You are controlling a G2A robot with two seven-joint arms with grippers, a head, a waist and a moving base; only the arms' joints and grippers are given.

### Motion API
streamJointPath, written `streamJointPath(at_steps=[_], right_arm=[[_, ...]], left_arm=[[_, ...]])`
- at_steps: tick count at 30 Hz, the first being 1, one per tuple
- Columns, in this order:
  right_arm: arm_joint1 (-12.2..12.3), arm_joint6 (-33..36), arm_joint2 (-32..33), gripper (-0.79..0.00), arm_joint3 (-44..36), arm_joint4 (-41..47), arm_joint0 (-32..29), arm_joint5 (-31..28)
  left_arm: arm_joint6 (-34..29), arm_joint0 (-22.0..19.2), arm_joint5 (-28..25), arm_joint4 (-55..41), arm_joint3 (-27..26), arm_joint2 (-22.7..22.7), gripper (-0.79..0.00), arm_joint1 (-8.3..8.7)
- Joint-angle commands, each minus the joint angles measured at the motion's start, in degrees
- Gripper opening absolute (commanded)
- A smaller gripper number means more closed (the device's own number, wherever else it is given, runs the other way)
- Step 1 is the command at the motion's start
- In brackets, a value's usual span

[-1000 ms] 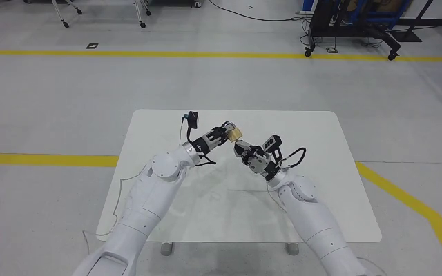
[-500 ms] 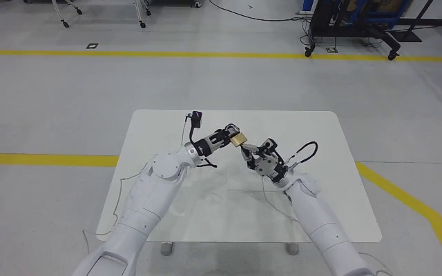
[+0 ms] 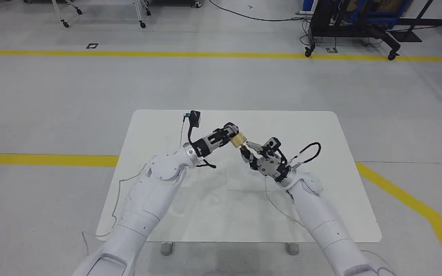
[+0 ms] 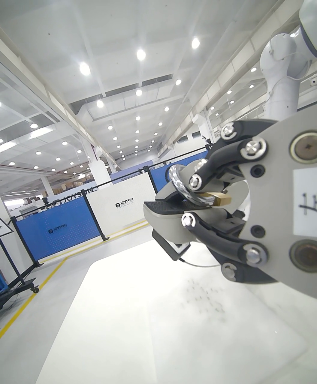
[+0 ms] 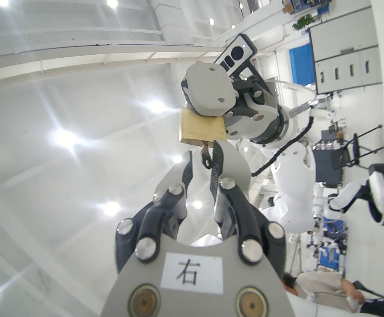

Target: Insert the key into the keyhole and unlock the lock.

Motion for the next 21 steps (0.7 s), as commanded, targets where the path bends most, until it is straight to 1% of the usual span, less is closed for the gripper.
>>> streamJointPath(at_steps=[1,3,5,6,9,11,13,15,18,21], right_arm=[[0.5,-2.1,1.9,-0.219,-2.5,-1.9,-2.1,-4.0],[1.2,-2.6,4.1,-0.175,-5.0,-2.9,-4.6,-6.1],[1.8,-4.6,6.7,-0.068,-8.0,-4.0,-7.2,-8.1],[2.2,-5.9,8.4,0.0,-9.6,-4.5,-8.6,-9.2],[3.3,-11.8,13.6,0.0,-16.5,-9.1,-14.0,-12.7],[4.0,-15.8,17.3,0.0,-22.7,-11.0,-18.8,-13.4],[4.5,-18.5,20.9,0.0,-28.4,-11.8,-23.3,-12.9],[4.8,-20.4,23.3,0.0,-33.0,-12.3,-27.0,-11.9],[4.8,-20.7,23.6,0.0,-33.5,-12.5,-27.5,-11.7],[4.8,-20.7,23.6,0.0,-33.5,-12.5,-27.5,-11.7]], left_arm=[[0.9,0.0,0.6,1.5,0.0,0.2,-0.785,0.04],[2.3,-0.1,1.7,3.8,0.1,0.6,-0.785,0.07],[4.7,-0.4,5.1,7.7,0.6,1.5,-0.785,0.04],[6.8,-0.6,8.4,10.4,1.3,2.2,-0.785,-0.05],[11.2,-1.4,17.7,15.4,2.1,5.5,-0.785,-0.85],[13.6,-1.9,22.5,18.2,2.4,8.0,-0.785,-1.54],[14.9,-2.6,25.6,19.9,3.1,10.0,-0.785,-2.2],[14.7,-3.4,28.1,20.4,4.4,11.6,-0.785,-2.85],[14.5,-4.4,30.1,20.7,6.4,13.6,-0.785,-3.8],[12.4,-5.6,32.1,20.2,9.0,15.3,-0.785,-4.68]])
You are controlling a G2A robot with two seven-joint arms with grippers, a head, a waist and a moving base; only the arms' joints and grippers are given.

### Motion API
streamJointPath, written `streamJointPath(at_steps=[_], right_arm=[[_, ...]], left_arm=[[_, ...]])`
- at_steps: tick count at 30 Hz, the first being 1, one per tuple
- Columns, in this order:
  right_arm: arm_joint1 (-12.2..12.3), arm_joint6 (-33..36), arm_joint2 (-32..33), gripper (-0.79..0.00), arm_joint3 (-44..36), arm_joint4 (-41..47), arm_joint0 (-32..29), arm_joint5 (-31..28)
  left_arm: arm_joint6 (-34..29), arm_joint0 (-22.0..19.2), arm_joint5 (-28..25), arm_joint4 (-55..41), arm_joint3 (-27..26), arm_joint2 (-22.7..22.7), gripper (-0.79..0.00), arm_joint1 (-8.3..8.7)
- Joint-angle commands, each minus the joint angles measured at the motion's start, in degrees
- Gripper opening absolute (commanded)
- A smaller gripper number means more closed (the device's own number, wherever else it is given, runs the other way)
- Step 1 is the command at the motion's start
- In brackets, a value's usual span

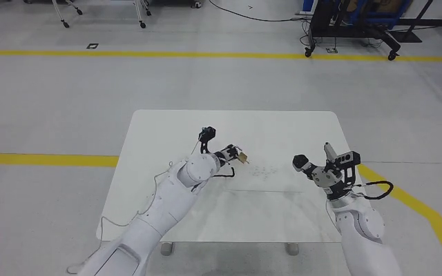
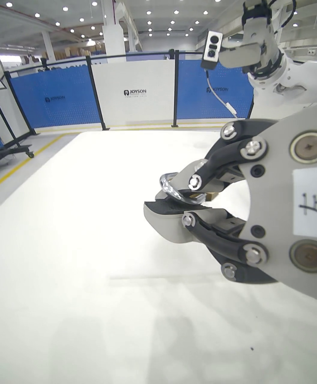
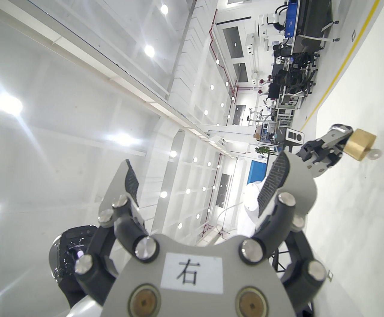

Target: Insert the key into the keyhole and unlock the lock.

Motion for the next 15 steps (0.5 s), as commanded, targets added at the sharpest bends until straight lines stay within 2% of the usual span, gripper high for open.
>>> streamJointPath(at_steps=[1,2,3,4,5,6,10,15], right_arm=[[0.0,0.0,0.0,0.0,0.0,0.0,0.0,0.0],[0.0,0.0,0.0,0.0,0.0,0.0,0.0,0.0],[0.0,0.0,0.0,0.0,0.0,0.0,0.0,0.0],[0.0,0.0,0.0,0.0,0.0,0.0,0.0,0.0],[0.0,0.0,0.0,0.0,0.0,0.0,0.0,0.0],[0.0,0.0,0.0,0.0,0.0,0.0,0.0,0.0],[0.0,0.0,0.0,0.0,0.0,0.0,0.0,0.0],[0.0,0.0,0.0,0.0,0.0,0.0,0.0,0.0]], left_arm=[[-1.7,-1.0,2.1,0.6,2.0,1.3,-0.785,-0.53],[-3.6,-1.6,3.7,1.3,3.2,2.2,-0.785,-0.79],[-5.7,-2.5,5.8,2.3,4.7,3.1,-0.545,-1.01],[-7.1,-3.5,7.0,2.7,5.6,3.6,-0.468,-1.22],[-8.5,-4.1,7.1,2.8,6.3,3.9,-0.037,-1.39],[-9.7,-4.7,6.9,2.9,7.0,4.0,0.0,-1.48],[-12.9,-5.4,1.9,1.6,6.9,2.8,0.0,-1.22],[-16.8,-4.5,-6.5,0.9,4.5,-1.0,0.0,0.56]])
